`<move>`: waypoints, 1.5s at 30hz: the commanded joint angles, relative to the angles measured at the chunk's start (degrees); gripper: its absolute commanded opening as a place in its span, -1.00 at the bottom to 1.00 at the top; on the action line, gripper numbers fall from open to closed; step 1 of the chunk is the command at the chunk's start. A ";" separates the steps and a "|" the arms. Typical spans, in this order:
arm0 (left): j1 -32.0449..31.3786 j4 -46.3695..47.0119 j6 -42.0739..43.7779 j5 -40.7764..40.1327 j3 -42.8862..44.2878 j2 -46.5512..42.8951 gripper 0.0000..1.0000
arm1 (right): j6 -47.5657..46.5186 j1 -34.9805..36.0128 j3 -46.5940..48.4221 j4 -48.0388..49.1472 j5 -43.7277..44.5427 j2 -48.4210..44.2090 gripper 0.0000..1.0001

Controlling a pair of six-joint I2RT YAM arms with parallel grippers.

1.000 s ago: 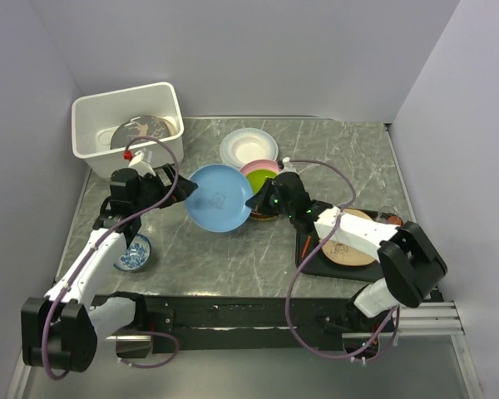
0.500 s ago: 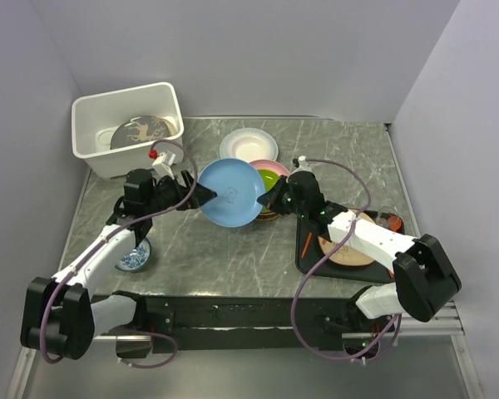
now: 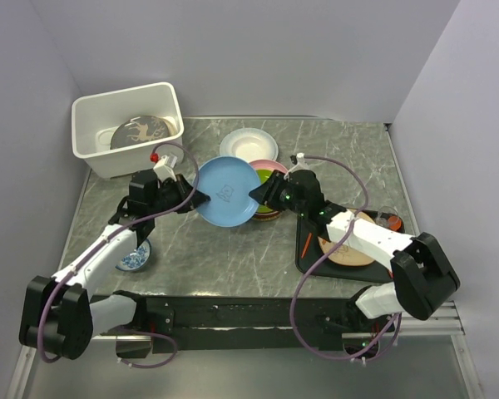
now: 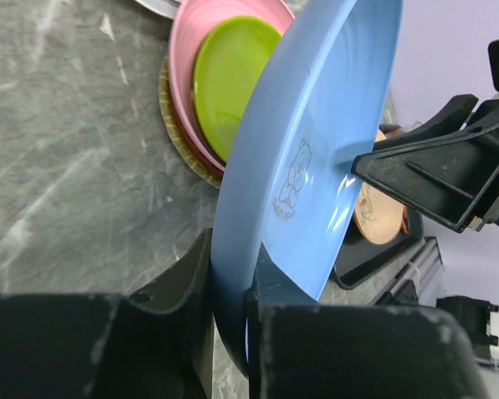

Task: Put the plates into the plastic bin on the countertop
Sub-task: Place the plate in the plastic bin.

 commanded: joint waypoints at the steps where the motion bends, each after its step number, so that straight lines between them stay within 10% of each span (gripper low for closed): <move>1: -0.14 -1.88 1.31 -4.67 2.91 -3.84 -0.99 | 0.44 -0.02 1.93 5.86 -2.70 2.27 -0.08; 5: -0.14 -4.26 1.66 -7.66 3.79 -4.80 -0.99 | 0.18 -0.02 3.70 6.64 -4.37 5.17 0.58; 11: -0.14 -4.54 1.31 -9.60 5.11 -3.58 -0.99 | -0.70 -0.11 2.82 7.44 -4.20 4.30 0.96; 32: -0.14 3.55 -1.77 -4.77 8.71 6.18 -0.99 | -3.95 -0.11 -10.80 -1.60 5.12 -17.67 1.00; 45: 0.30 -6.36 -2.03 -16.28 18.55 7.76 -0.99 | -5.62 -0.11 -11.50 1.28 1.96 -15.40 1.00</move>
